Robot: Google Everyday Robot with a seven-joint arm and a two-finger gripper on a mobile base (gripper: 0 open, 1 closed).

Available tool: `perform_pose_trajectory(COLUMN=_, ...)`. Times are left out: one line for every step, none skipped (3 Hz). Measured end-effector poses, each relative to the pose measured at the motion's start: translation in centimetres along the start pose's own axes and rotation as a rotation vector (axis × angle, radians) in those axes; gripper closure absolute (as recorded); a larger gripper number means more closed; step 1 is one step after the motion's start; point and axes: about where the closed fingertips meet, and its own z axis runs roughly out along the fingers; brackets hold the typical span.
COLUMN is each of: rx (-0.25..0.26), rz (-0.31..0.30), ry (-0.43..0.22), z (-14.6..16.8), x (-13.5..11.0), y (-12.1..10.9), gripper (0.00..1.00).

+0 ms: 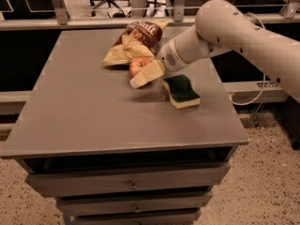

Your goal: Move apple near sponge

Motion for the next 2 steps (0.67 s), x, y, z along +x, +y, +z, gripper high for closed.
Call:
perform_pose_trajectory(rx=0.004, rz=0.004, ry=-0.008, z=-0.1, x=0.1, y=0.0, gripper=0.00)
perform_pose_trajectory(rx=0.056, rz=0.064, ry=-0.119, z=-1.7, x=1.3, y=0.2, gripper=0.00)
